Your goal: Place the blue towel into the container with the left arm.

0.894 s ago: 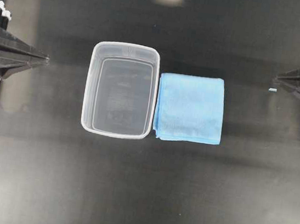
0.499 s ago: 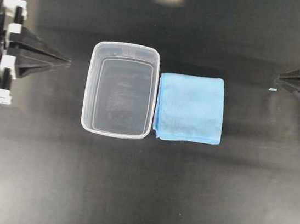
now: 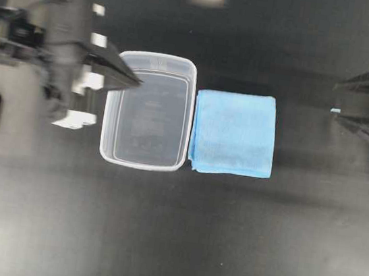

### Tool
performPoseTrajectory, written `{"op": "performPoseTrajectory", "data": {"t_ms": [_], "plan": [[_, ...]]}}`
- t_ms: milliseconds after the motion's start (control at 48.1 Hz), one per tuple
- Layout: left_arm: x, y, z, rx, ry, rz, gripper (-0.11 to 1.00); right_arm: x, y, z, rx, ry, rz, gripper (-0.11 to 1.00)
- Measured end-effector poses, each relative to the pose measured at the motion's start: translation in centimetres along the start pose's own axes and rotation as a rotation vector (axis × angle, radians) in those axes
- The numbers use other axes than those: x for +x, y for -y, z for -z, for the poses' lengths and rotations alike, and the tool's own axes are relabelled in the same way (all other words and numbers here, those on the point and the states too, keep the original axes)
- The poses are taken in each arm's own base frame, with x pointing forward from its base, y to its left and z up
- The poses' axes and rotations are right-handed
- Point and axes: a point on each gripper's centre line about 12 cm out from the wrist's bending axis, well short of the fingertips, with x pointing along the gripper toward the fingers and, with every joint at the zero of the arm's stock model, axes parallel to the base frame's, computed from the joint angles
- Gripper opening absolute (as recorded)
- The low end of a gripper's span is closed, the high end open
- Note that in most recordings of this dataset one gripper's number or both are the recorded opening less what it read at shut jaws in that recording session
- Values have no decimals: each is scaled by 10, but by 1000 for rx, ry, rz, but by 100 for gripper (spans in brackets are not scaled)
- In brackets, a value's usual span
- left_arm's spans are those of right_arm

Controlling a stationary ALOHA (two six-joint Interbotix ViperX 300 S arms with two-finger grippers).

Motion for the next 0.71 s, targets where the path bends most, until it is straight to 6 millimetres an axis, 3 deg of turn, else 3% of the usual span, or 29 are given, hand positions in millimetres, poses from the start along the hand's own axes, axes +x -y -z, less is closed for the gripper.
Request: {"op": "performPoseTrajectory", "data": {"t_ms": [62, 125, 312, 416, 540, 707], "plan": [[13, 0, -7, 2, -47, -4, 5, -1, 1, 0, 0, 3, 7, 78], [26, -2, -15, 4, -95, -11, 13, -2, 2, -1, 2, 5, 13, 78], [65, -11, -35, -10, -178, -34, 66, -6, 2, -5, 0, 19, 13, 76], [94, -10, -43, -3, -214, -31, 88, -9, 2, -7, 2, 31, 12, 76], [131, -10, -47, 31, -267, -28, 89, -11, 2, -9, 0, 40, 11, 76], [184, -9, -37, 100, -348, -15, 89, -17, 1, -11, 2, 36, 11, 76]]}}
